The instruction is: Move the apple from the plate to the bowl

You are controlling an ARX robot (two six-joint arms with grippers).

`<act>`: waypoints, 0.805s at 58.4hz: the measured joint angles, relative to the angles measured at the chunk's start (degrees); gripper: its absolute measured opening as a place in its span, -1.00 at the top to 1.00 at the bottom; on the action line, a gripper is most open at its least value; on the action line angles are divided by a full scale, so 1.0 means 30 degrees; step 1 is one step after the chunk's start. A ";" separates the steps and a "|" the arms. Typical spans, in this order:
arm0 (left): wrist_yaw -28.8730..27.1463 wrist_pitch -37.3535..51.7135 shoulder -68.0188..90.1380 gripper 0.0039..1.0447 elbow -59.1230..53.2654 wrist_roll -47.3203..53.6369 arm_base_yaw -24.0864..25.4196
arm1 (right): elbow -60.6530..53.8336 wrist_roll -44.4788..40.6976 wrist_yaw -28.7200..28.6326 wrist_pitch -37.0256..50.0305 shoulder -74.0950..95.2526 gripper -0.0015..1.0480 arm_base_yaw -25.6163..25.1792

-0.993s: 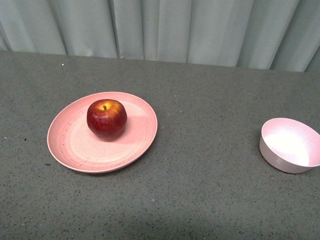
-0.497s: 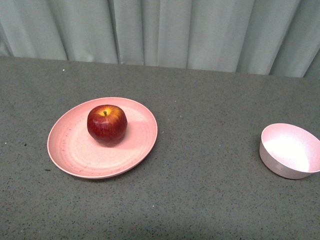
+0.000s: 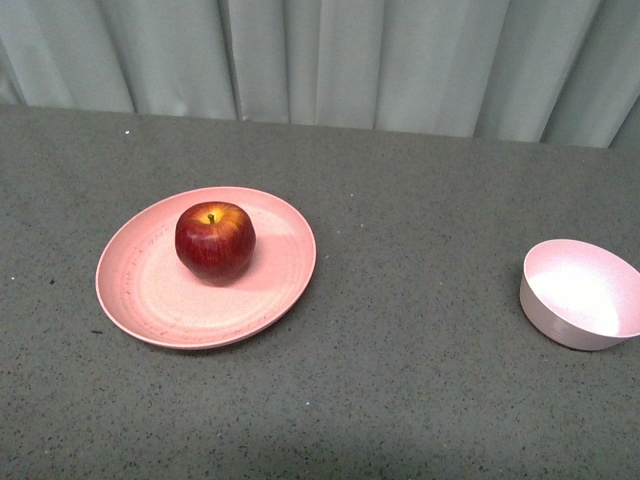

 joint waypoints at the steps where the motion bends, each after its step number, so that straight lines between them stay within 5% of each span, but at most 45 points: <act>1: 0.0000 0.0000 0.0000 -0.88 0.0000 0.0000 0.0000 | 0.0007 -0.0029 -0.0022 0.0066 0.0525 -0.82 0.0022; 17: 0.0000 0.0000 0.0000 -0.88 0.0000 0.0000 0.0000 | 0.4838 -0.1923 -0.4204 0.6892 1.7318 -0.82 -0.0058; 47: 0.0000 0.0000 0.0000 -0.88 0.0000 0.0000 0.0000 | 1.4200 -0.4991 -0.5523 0.2973 3.1991 -0.82 0.0699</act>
